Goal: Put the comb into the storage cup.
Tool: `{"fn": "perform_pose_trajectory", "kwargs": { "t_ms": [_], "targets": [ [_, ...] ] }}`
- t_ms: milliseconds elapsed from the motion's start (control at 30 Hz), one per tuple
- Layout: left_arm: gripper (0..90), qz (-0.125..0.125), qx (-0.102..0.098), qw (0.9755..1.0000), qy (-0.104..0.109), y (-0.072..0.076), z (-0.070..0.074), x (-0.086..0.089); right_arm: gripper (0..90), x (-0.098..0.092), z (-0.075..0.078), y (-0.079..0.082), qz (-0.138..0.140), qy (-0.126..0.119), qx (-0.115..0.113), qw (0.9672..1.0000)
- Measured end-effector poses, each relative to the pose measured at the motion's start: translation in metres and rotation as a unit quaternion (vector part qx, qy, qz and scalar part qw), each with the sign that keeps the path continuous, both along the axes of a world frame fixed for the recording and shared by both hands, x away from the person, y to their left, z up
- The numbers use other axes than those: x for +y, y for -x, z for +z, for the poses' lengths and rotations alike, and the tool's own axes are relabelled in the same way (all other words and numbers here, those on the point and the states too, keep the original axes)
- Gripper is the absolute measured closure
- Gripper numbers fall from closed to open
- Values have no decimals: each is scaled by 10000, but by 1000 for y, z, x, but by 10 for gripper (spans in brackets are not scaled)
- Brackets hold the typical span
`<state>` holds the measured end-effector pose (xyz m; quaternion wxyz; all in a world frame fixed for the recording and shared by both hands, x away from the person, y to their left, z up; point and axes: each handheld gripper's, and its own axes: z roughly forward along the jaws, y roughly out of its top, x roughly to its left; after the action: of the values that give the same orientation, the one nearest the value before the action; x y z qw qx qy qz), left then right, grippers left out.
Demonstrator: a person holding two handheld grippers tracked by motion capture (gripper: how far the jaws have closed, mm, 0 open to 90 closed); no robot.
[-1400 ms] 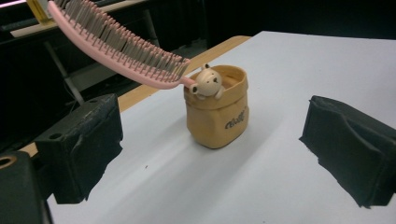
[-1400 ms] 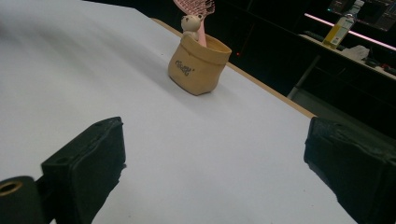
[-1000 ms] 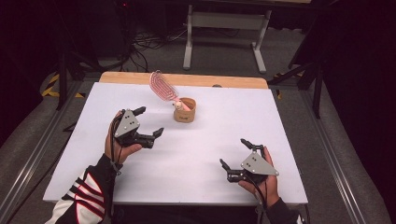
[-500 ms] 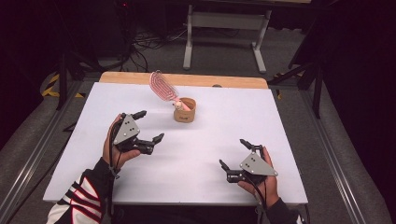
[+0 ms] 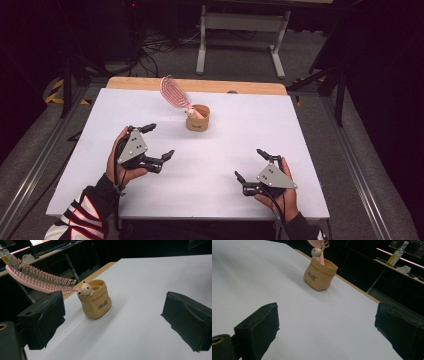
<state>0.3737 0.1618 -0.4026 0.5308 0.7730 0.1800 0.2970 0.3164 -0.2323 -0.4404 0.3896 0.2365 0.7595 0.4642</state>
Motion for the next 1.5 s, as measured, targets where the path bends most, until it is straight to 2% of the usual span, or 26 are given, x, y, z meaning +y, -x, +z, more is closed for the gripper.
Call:
{"fn": "perform_pose_trajectory", "kwargs": {
  "t_ms": [533, 833, 1033, 1267, 1500],
  "targets": [
    [55, -63, -95, 9999, -82, 21, -1, 5, 61, 2, 1, 1, 32, 4, -8, 10000],
    [55, -16, -120, 9997, -217, 30, -6, 11, 61, 3, 1, 2, 51, -12, -17, 10000],
    [54, 57, -106, 9997, -200, 37, -8, 17, 61, 4, 1, 2, 67, -13, -20, 10000],
    [54, 233, -204, 9986, -419, 42, -14, 25, 61, 5, 1, 3, 72, 2, -30, 10000],
    [54, 365, -102, 9983, -435, 45, -21, 37, 61, 5, 1, 3, 76, 0, -27, 10000]
  ]
}}
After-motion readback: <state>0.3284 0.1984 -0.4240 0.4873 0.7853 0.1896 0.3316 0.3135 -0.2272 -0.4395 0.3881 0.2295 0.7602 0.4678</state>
